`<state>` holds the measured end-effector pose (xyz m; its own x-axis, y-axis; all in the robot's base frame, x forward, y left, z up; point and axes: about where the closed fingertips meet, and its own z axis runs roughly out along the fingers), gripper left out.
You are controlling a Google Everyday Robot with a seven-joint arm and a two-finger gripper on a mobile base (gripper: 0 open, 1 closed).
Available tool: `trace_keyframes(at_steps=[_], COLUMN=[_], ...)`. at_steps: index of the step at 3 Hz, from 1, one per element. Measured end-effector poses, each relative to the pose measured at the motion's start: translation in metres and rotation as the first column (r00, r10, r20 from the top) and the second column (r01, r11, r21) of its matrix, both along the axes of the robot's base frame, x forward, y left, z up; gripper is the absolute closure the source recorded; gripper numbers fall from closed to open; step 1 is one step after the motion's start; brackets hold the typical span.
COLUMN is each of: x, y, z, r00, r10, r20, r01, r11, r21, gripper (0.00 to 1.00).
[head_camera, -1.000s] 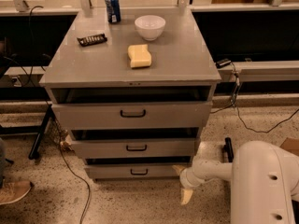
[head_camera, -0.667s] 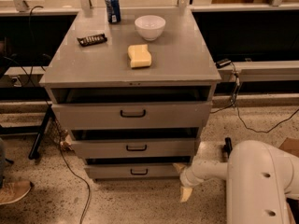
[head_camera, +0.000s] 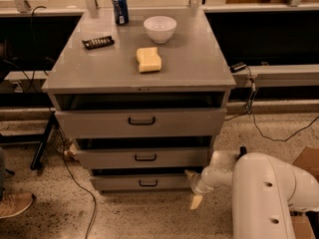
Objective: Open bottom drawer
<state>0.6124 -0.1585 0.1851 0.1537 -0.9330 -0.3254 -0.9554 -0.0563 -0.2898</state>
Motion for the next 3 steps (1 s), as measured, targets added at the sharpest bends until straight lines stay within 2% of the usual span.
trace_keyframes(at_steps=[1,2,3], x=[0.015,0.033,0.038], y=[-0.002,-0.007,-0.01], z=[-0.021,-0.035,-0.034], r00=[0.9994,0.9977,0.9972], r10=[-0.032,-0.064,-0.072], r20=[-0.016,-0.023,-0.019], r01=[0.032,0.065,0.073], r11=[0.999,0.997,0.996], r21=[0.024,0.047,0.045], gripper=[0.0,0.09,0.28])
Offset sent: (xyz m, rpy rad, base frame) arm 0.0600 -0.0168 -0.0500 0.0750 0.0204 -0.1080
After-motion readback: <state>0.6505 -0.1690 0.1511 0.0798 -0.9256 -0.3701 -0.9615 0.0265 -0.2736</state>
